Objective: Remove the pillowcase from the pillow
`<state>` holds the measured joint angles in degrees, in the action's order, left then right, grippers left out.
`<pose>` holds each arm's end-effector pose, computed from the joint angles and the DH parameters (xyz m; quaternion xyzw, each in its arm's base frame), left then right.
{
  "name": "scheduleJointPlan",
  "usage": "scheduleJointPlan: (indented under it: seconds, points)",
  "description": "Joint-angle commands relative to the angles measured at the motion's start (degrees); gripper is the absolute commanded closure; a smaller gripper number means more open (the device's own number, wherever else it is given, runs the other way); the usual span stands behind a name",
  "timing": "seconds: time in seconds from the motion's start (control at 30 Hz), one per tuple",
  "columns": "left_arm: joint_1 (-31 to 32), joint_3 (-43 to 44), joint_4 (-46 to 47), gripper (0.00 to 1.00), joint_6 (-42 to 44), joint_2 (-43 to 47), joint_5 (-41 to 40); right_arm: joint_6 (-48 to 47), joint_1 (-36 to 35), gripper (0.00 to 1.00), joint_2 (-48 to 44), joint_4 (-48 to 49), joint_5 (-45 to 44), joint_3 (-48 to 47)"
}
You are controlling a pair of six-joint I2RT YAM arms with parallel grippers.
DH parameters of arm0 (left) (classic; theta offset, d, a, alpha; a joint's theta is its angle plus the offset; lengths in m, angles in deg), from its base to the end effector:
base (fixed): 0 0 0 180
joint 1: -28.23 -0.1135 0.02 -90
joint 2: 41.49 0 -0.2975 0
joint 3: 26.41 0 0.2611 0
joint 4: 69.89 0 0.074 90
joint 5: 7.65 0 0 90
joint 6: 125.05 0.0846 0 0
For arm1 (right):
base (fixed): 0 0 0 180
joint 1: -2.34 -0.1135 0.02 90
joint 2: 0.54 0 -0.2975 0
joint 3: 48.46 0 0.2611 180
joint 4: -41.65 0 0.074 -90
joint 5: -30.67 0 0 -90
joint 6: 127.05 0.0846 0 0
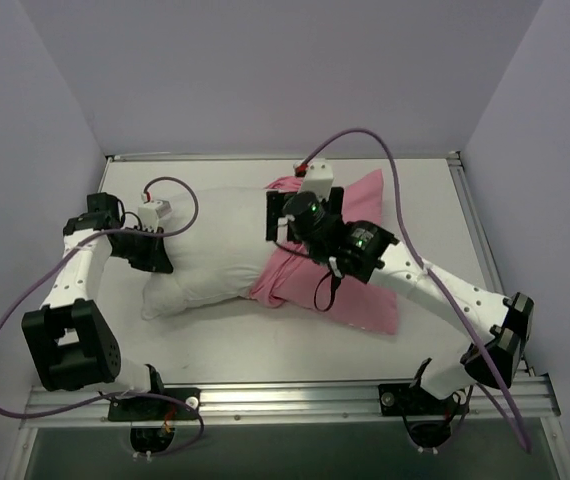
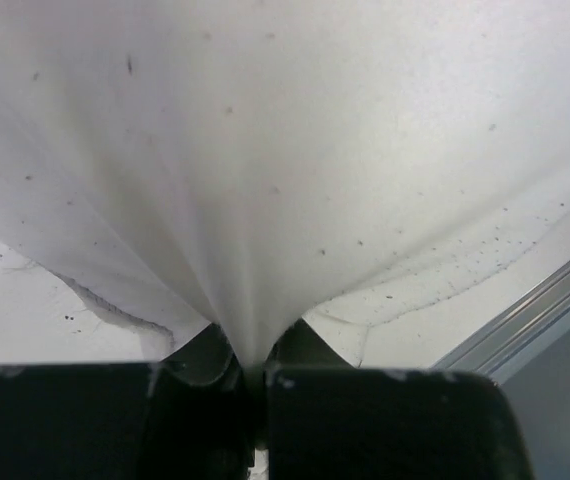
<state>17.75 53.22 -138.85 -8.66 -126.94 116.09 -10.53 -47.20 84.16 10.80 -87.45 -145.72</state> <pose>0.2977 0.0073 0.2443 0.1693 0.9341 -0.2328 0.2112 0.2824 0.2697 0.4199 -0.0174 0.7988 0.1949 0.5689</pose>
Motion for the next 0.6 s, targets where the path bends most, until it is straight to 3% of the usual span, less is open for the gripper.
scheduleJointPlan:
  seconds: [0.0,0.13,0.37,0.47,0.5,0.57]
  points:
    - [0.1,0.6,4.1,0.98,-1.9,4.6,3.7,8.9,-8.0,0.00,-2.0,-7.8,-12.8,2.3]
    - [0.1,1.0,3.7,0.98,-2.8,6.9,3.9,22.0,-11.9,0.00,2.6,-9.2,-15.1,6.1]
    - [0.1,3.0,1.7,0.98,-4.0,10.5,6.4,21.6,-10.8,0.05,8.1,-2.5,-15.7,9.5]
    - [0.0,5.1,1.1,0.98,-5.5,12.0,7.5,21.2,-8.2,0.20,7.5,2.4,-12.8,13.5]
    - [-0.2,5.7,1.0,0.98,-5.9,12.4,7.7,22.0,-7.7,0.34,6.6,3.4,-12.2,14.9]
    - [-0.9,8.3,1.2,0.98,-7.8,13.4,8.0,23.1,-6.4,0.51,5.7,4.3,-11.7,18.4]
